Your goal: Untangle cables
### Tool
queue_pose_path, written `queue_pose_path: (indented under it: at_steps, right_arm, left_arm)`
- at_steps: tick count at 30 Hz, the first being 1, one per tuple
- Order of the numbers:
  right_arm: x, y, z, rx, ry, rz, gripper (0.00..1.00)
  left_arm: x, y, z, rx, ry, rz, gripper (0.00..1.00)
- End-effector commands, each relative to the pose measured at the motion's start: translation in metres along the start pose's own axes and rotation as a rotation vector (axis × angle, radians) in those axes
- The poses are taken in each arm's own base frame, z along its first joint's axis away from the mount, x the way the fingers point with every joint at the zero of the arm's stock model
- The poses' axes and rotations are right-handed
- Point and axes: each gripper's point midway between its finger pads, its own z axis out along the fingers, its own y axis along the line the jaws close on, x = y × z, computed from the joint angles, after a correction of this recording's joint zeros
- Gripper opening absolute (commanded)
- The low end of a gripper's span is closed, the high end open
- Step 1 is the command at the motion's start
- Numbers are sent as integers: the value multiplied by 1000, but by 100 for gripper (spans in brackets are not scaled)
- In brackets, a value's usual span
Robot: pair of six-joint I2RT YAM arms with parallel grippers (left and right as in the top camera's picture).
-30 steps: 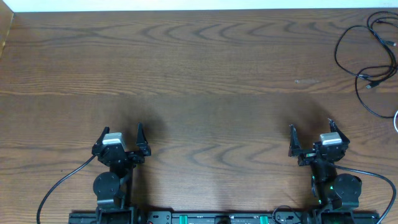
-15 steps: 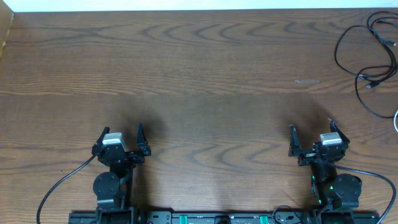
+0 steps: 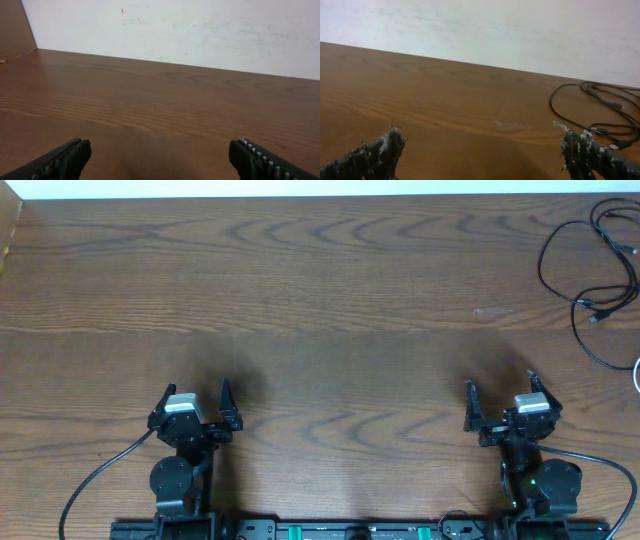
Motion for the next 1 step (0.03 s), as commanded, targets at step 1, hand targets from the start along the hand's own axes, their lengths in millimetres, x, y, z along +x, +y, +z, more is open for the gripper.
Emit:
queue_pose_path:
  at_steps: [1]
  right_arm:
    - [1, -2, 0, 8, 1, 1, 99]
  left_arm:
    - [16, 2, 0, -8, 57, 4, 93]
